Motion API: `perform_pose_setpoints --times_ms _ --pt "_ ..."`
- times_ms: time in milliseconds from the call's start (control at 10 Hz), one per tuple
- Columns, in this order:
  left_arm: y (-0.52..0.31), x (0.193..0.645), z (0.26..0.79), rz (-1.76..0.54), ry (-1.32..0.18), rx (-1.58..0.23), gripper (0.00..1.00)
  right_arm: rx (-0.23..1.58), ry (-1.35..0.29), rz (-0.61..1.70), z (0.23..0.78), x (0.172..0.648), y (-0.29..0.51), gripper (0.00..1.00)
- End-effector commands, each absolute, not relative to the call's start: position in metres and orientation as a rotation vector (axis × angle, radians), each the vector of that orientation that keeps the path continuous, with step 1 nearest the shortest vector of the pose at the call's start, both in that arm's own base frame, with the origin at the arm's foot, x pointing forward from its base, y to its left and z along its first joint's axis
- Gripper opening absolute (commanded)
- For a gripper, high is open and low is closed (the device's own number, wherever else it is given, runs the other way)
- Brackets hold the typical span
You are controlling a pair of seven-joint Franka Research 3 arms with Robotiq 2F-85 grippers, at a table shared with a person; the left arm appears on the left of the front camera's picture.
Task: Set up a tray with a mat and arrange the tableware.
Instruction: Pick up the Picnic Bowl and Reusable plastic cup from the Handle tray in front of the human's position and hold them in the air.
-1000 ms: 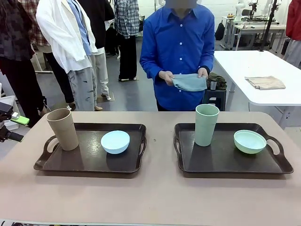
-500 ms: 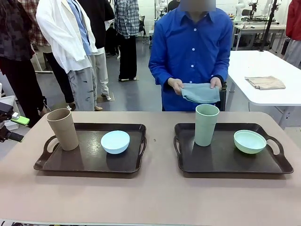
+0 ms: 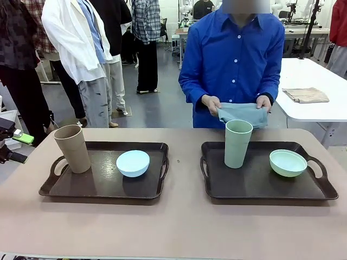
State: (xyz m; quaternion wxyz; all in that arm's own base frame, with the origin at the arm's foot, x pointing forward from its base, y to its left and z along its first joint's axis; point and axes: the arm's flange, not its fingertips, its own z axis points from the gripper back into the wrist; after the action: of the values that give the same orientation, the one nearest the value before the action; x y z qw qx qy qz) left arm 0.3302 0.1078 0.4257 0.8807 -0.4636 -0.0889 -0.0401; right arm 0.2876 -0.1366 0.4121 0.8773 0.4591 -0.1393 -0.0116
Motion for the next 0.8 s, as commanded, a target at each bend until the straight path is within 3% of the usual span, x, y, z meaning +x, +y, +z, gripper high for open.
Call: perform_pose_setpoints --times_ms 0,700 --pt "0.1089 0.3314 0.4243 -0.100 -0.206 -0.988 1.00 0.976 -0.309 -0.008 0.4106 0.2909 -0.1383 1.00" --pt "0.1089 0.3314 0.4243 -0.100 -0.206 -0.988 1.00 0.976 -0.309 -0.008 0.4106 0.2909 -0.1383 1.00"
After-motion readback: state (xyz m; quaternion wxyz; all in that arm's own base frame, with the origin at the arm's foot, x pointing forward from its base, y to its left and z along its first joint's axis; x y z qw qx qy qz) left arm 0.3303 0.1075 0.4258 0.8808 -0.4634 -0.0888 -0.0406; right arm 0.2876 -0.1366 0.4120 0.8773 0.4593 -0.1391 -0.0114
